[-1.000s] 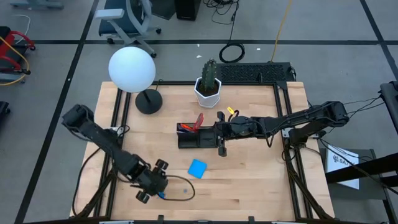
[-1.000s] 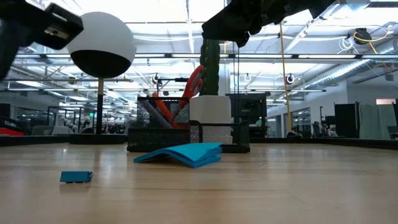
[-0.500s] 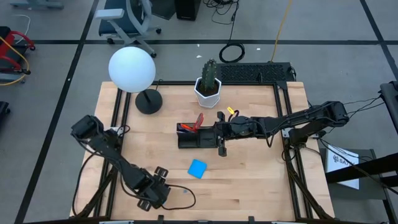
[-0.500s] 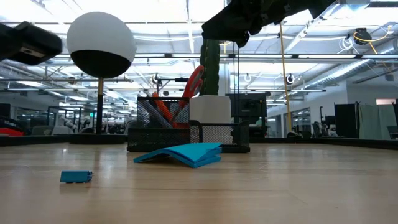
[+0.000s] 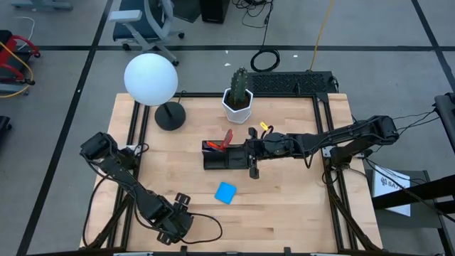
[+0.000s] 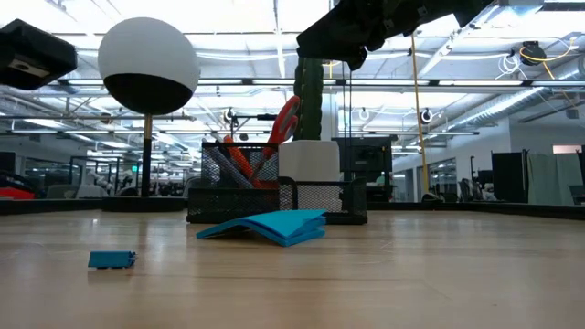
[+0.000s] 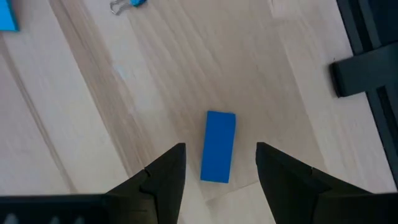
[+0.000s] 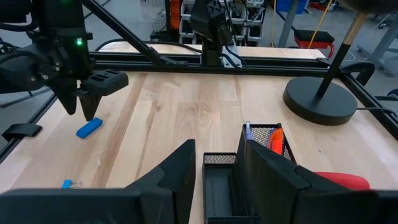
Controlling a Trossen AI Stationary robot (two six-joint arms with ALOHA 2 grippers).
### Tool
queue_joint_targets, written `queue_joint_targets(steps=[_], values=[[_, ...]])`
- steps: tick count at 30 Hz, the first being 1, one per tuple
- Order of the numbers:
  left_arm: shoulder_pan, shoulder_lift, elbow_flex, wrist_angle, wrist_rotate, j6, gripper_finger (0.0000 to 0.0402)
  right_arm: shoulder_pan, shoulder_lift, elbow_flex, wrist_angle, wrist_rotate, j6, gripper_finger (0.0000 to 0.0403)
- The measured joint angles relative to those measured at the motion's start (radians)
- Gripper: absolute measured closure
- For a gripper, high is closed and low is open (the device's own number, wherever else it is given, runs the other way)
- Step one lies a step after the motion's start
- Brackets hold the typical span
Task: Pick and place office supplies into organizer
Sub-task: Put the blue eraser into the black desk organizer
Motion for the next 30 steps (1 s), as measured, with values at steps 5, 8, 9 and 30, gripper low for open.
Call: queue_joint_targets(steps=[5, 8, 9, 30], values=[[-0.001, 0.000, 0.000, -0.001, 0.000, 0.009, 0.0204, 0.000, 0.000, 0.000, 0.000, 0.000, 0.000, 0.0273], [-0.002, 0.000, 0.000, -0.001, 0.000, 0.024, 0.0204, 0.000, 0.000, 0.000, 0.000, 0.000, 0.000, 0.0273], [-0.003, 0.000, 0.000, -0.001, 0.000, 0.024, 0.0204, 0.000, 0.000, 0.000, 0.000, 0.000, 0.000, 0.0273], [0.000, 0.150, 0.002, 0.008, 0.036, 0.057, 0.0204, 0.000, 0.000, 0.000, 0.000, 0.000, 0.000, 0.0273]])
